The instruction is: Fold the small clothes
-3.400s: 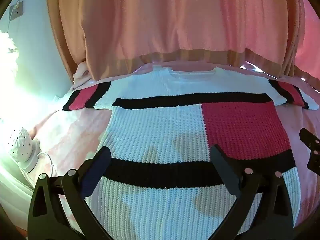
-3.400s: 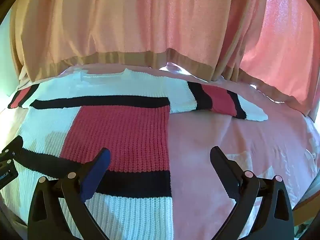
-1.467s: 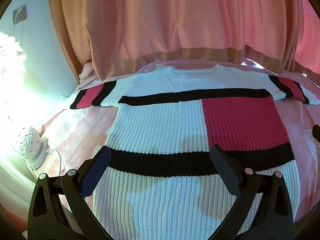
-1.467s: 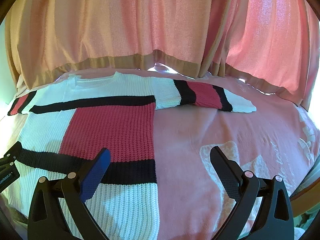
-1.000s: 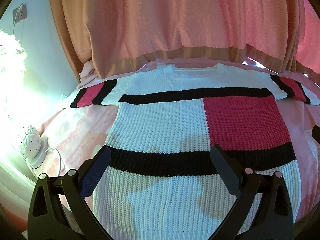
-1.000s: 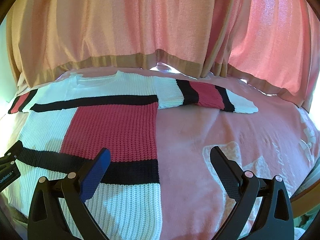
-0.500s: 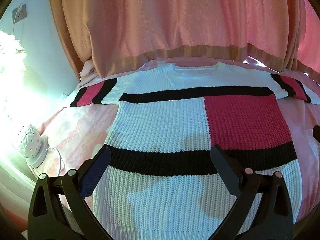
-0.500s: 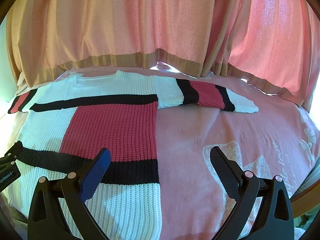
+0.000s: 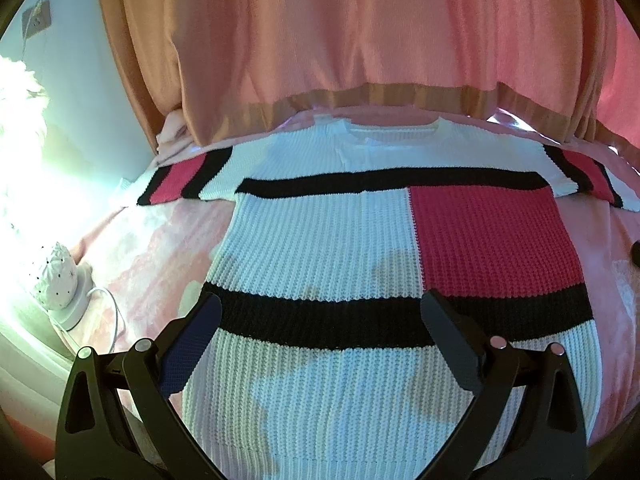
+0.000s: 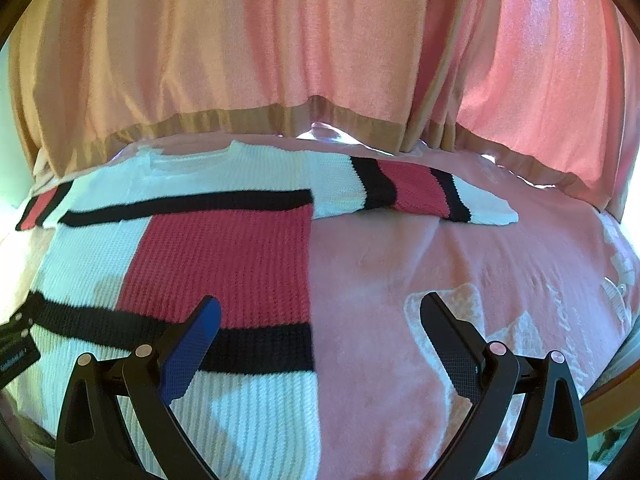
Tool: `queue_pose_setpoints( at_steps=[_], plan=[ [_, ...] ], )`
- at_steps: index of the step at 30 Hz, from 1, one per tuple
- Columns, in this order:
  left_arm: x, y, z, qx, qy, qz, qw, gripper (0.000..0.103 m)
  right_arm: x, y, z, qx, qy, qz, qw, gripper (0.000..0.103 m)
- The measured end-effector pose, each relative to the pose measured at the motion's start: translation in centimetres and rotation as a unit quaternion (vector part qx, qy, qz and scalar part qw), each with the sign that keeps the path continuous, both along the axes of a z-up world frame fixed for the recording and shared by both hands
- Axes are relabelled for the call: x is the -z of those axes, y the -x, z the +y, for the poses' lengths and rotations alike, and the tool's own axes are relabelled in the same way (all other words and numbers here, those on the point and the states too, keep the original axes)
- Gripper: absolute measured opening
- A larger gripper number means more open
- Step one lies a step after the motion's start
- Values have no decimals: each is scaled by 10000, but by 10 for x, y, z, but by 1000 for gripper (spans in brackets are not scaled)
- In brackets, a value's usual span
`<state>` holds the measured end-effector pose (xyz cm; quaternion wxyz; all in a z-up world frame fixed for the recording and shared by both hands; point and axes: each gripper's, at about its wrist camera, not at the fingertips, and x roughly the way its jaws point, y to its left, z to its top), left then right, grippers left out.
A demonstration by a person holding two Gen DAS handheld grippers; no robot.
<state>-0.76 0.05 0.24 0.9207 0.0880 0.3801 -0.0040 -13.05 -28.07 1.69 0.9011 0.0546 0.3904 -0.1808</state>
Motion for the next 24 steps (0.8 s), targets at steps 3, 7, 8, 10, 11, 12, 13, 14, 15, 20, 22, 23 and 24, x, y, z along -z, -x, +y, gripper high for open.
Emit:
queue_pose_setpoints(
  at_steps=[3, 7, 8, 10, 11, 12, 13, 14, 15, 20, 22, 23, 24],
  plan=[
    [-10, -17, 4, -2, 156, 162, 9997, 98, -14, -15, -50, 328, -66, -18, 9994, 98],
    [-29, -45, -1, 48, 304, 127, 9994, 98, -7, -55, -159, 956, -789, 230, 9920, 98],
    [-31, -52, -5, 89, 312, 99, 9994, 98, 2, -66, -187, 1166, -980, 315, 9878, 98],
    [-31, -67, -19, 213, 254, 71, 9994, 98, 32, -83, -247, 1737, -1259, 403, 9759, 96],
    [-28, -73, -29, 278, 194, 46, 9994, 98, 41, -86, -261, 1889, -1334, 403, 9721, 91],
    [-26, -77, -34, 314, 176, 26, 9993, 98, 57, -90, -285, 2118, -1524, 388, 9646, 88],
    [-24, -80, -39, 350, 176, 6, 9992, 98, 69, -92, -302, 2341, -1655, 369, 9573, 82],
    [-17, -83, -46, 368, 162, -13, 9992, 98, 77, -93, -316, 2485, -1743, 360, 9522, 82],
    [-14, -85, -49, 367, 147, 36, 9992, 98, 89, -96, -330, 2621, -1826, 377, 9469, 82],
    [6, -100, -63, 513, 139, 403, 9978, 98, 128, -112, -369, 2963, -2007, 503, 9324, 71],
    [10, -104, -62, 483, 213, 502, 9973, 98, 135, -117, -376, 3026, -1989, 373, 9314, 64],
    [11, -106, -61, 470, 276, 559, 9969, 98, 135, -120, -378, 2959, -1899, 356, 9355, 47],
    [13, -108, -60, 476, 360, 640, 9962, 98, 136, -125, -378, 2849, -1879, 405, 9391, 38]
  ],
)
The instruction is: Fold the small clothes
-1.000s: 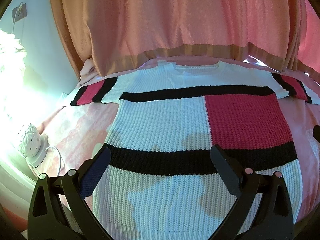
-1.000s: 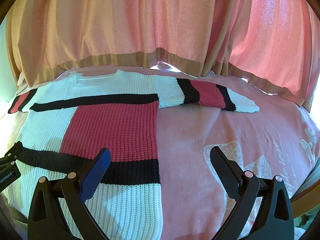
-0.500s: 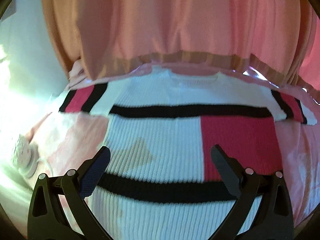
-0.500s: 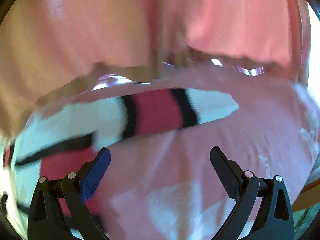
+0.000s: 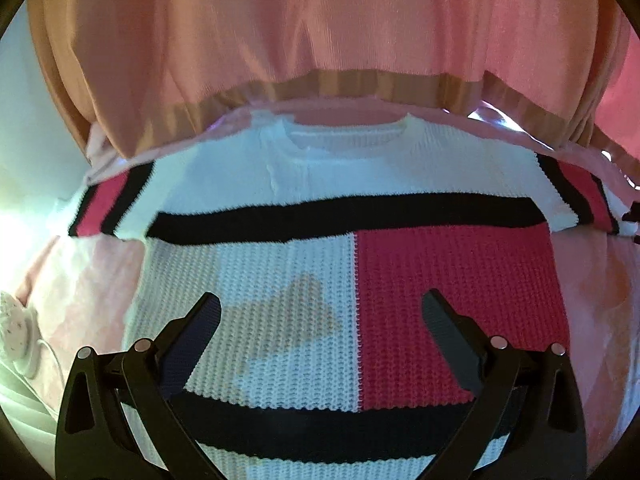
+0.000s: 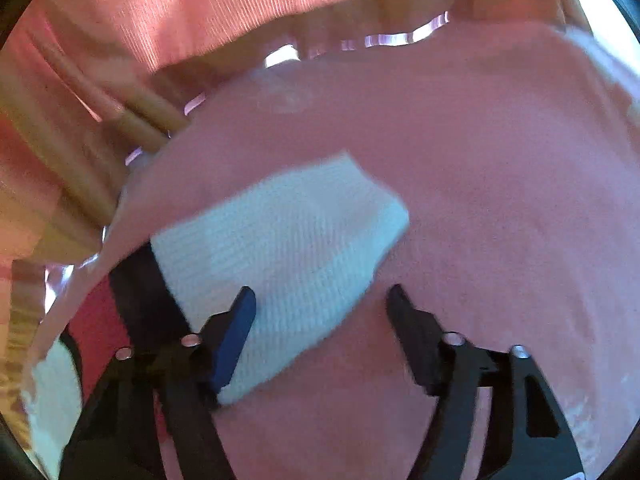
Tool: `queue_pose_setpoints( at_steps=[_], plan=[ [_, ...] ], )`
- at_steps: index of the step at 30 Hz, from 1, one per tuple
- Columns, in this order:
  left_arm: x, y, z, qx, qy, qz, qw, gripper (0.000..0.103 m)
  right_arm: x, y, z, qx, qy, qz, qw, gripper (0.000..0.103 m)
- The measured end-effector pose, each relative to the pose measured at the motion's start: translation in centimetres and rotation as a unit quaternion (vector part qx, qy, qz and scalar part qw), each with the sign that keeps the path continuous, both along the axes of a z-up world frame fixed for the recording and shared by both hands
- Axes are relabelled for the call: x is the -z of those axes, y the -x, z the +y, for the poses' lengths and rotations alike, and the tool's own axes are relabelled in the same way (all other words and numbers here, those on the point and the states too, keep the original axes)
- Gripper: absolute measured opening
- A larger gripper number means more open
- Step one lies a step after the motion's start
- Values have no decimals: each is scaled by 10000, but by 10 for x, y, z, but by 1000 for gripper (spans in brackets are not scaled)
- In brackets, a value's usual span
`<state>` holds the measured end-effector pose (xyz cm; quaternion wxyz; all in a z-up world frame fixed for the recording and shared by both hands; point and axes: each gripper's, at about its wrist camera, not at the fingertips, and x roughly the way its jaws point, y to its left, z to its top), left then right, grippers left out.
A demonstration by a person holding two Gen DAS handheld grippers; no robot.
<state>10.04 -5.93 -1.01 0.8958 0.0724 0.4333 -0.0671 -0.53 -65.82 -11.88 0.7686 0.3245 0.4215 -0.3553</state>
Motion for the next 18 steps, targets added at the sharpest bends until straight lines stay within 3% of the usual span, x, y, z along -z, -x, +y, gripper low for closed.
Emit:
queue_pose_setpoints(
  at_steps=[1, 2, 5, 7, 10, 13, 16, 18],
  plan=[
    [0, 0, 1, 1, 45, 30, 10000, 98, -2, -2, 1, -30, 36, -66, 10000, 18],
    [0, -1, 1, -8, 48, 14, 10000, 98, -8, -3, 2, -41, 45, -252, 9997, 7],
    [-3, 1, 2, -13, 1, -83, 10000, 98, -41, -11, 15, -301, 245, -763, 9963, 6],
    [-5, 1, 3, -16, 39, -121, 9999, 98, -84, -26, 44, -801, 504, -1230, 9879, 6],
    [-11, 0, 6, -48, 112, -176, 9998, 98, -156, -54, 123, -1905, 625, -2028, 9585, 6],
    [-17, 0, 12, -158, 196, -262, 9993, 98, -198, -85, 206, -2937, 592, -2406, 9232, 6],
    [-25, 2, 21, -272, 188, -447, 9985, 98, -214, -125, 310, -3951, 399, -2479, 8837, 6],
    [-29, 3, 29, -320, 214, -530, 9978, 98, -204, -149, 365, -4382, 269, -2327, 8678, 8]
  ],
)
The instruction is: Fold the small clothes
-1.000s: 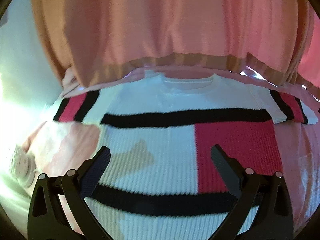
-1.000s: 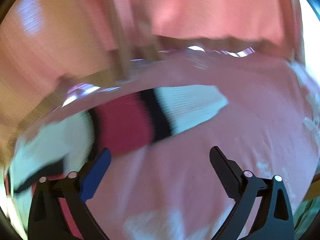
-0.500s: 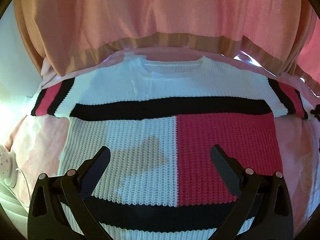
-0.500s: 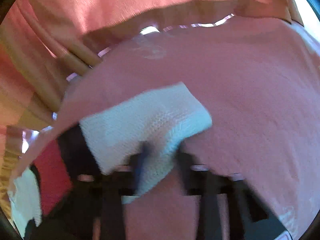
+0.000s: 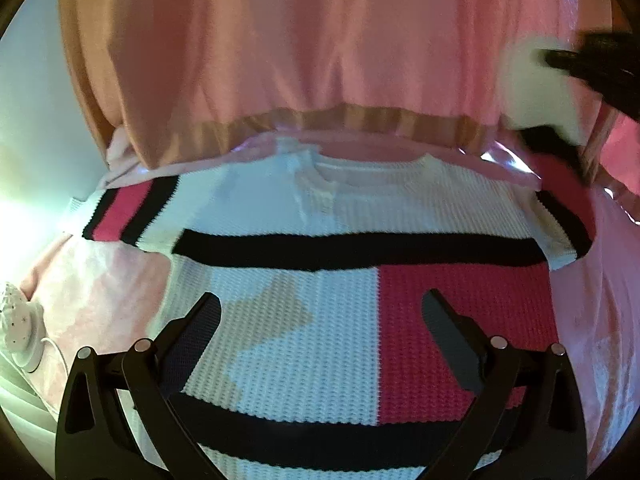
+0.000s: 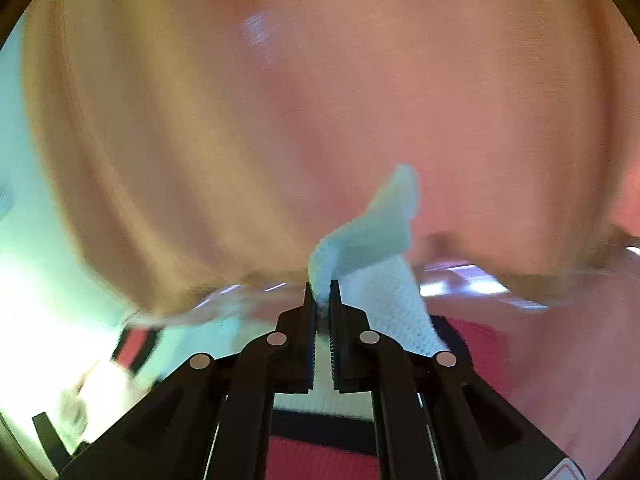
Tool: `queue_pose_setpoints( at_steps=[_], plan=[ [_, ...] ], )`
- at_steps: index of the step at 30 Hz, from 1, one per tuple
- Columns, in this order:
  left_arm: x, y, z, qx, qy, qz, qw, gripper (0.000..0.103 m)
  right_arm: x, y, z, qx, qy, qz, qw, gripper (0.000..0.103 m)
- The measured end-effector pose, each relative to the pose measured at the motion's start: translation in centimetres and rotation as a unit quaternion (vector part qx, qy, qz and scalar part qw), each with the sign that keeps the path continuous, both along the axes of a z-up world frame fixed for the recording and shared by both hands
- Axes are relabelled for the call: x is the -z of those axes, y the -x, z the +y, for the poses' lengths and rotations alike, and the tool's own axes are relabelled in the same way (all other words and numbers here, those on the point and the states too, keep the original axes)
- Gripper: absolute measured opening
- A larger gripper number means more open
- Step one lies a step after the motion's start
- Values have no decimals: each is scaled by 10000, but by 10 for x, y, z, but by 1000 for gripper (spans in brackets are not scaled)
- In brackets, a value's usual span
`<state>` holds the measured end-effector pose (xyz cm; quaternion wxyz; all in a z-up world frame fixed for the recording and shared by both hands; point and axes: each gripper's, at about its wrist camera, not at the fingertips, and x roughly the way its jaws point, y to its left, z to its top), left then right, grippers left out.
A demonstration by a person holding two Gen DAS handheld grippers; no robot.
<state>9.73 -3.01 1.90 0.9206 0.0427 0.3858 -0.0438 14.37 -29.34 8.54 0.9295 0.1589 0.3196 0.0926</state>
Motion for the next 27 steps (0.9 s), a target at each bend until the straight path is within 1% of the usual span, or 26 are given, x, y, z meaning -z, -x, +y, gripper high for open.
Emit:
queue_pose_setpoints(
  at_steps=[1, 3, 4, 6, 7, 8, 10, 11, 12, 13, 15, 17, 18, 20, 21, 23, 24, 25, 26, 27],
  plan=[
    [-1, 0, 5, -36, 41, -22, 10000, 98, 8, -8, 22, -220, 10, 118, 9997, 12],
    [-2, -2, 16, -78, 158, -50, 9998, 98, 32, -21, 72, -758, 34, 434, 9962, 13],
    [-1, -4, 21, -130, 188, -31, 9997, 98, 36, -22, 85, -911, 91, 478, 9946, 13],
    [0, -11, 34, -192, 361, 39, 9992, 98, 34, -9, 94, -1013, 337, 301, 9938, 15],
    [1, -14, 40, -240, 433, 86, 9987, 98, 29, -1, 90, -986, 455, 200, 9939, 26],
    [2, -17, 46, -273, 535, 138, 9981, 98, 22, 7, 83, -894, 592, 101, 9942, 44],
    [6, -28, 58, -321, 816, 309, 9957, 98, 9, 31, 55, -469, 948, -25, 9944, 59],
    [9, -33, 61, -333, 920, 377, 9945, 98, 6, 45, 38, -278, 1133, -12, 9932, 60],
    [14, -45, 63, -330, 1117, 565, 9916, 98, 8, 58, 20, -61, 1377, 89, 9904, 61],
    [20, -52, 63, -315, 1208, 704, 9897, 98, 15, 69, 8, 131, 1586, 221, 9870, 64],
    [36, -76, 63, -373, 1414, 1095, 9832, 98, 40, 89, -22, 489, 1817, 540, 9807, 67],
    [48, -92, 61, -602, 1580, 1197, 9783, 98, 75, 103, -45, 747, 1926, 909, 9742, 67],
    [55, -102, 57, -665, 1655, 1197, 9766, 98, 96, 105, -55, 777, 2029, 1207, 9686, 67],
    [69, -118, 48, -661, 1744, 1312, 9737, 98, 122, 102, -60, 606, 2137, 1564, 9624, 66],
    [79, -127, 43, -658, 1848, 1413, 9703, 98, 131, 101, -61, 546, 2218, 1627, 9599, 66],
    [95, -137, 36, -660, 1938, 1580, 9660, 96, 143, 97, -60, 476, 2214, 1671, 9596, 66],
    [102, -144, 32, -731, 1890, 1655, 9652, 94, 147, 93, -62, 442, 2105, 1722, 9613, 66],
    [102, -145, 29, -807, 1797, 1529, 9684, 91, 150, 90, -64, 464, 2001, 1752, 9629, 66],
    [100, -146, 27, -829, 1745, 1384, 9714, 71, 152, 82, -63, 486, 1920, 1754, 9644, 66],
    [97, -148, 22, -706, 1792, 1312, 9725, 30, 155, 76, -65, 530, 1794, 1748, 9667, 66]
  ],
)
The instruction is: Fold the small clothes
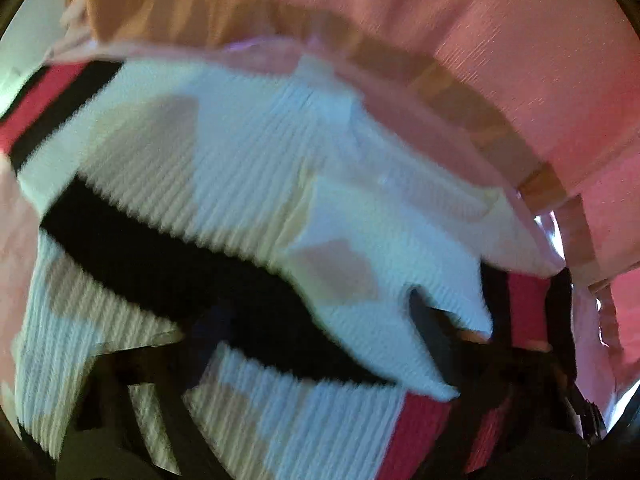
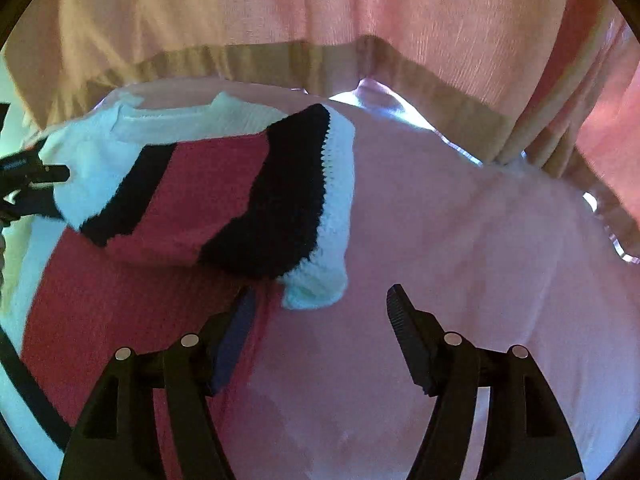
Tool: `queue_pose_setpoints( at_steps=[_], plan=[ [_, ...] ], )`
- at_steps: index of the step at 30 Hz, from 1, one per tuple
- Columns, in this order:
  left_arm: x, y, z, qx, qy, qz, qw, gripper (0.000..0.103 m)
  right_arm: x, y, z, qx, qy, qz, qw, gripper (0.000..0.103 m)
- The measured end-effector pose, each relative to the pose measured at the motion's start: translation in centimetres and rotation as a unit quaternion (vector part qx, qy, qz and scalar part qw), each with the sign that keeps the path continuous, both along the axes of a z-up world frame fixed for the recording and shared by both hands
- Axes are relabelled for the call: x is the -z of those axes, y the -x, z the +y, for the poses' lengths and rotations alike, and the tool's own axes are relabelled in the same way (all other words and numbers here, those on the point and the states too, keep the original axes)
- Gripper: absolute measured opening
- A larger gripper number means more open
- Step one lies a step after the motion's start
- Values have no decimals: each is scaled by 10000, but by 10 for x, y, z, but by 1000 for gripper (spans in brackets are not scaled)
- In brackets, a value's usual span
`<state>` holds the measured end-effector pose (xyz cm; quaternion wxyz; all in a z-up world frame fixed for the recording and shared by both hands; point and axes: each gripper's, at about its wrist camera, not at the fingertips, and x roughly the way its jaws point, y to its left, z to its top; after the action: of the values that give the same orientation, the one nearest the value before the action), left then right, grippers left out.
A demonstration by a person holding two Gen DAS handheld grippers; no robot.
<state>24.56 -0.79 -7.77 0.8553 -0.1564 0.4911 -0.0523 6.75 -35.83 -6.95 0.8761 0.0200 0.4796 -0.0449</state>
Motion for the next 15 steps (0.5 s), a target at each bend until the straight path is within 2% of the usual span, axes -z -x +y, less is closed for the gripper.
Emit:
queue_pose_setpoints(
  at_steps=[2, 3, 4, 5, 8, 10, 12, 14, 15],
  plan=[
    [-4, -6, -3, 178, 228, 128, 9995, 7, 3, -7, -2, 104, -130, -35, 9999, 66],
    [-9, -3, 0, 155, 405, 22, 9991, 7, 4, -16, 0, 173, -210, -18, 9996, 66],
    [-15, -2, 2, 132, 363, -81, 9992, 7, 7, -20, -1, 217, -301, 13, 9993, 59],
    [-21, -2, 4, 126, 278, -214, 9993, 7, 10, -22, -1, 239, -445, 22, 9987, 34],
    [-39, -2, 22, -65, 183, -522, 9984, 7, -1, -25, -1, 277, -716, -192, 9969, 20],
    [-38, -7, 40, -259, 152, -495, 9983, 7, -10, -25, -1, 214, -769, -309, 9963, 13],
    [-18, -13, 49, -305, 103, -178, 9993, 7, 6, -29, 0, 195, -635, 30, 9978, 11],
    [4, -15, 50, -307, 108, 174, 9993, 7, 14, -28, -2, 206, -511, 86, 9984, 9],
    [7, -13, 49, -327, 87, 173, 9993, 7, 11, -29, -4, 229, -567, 130, 9980, 9]
  ],
)
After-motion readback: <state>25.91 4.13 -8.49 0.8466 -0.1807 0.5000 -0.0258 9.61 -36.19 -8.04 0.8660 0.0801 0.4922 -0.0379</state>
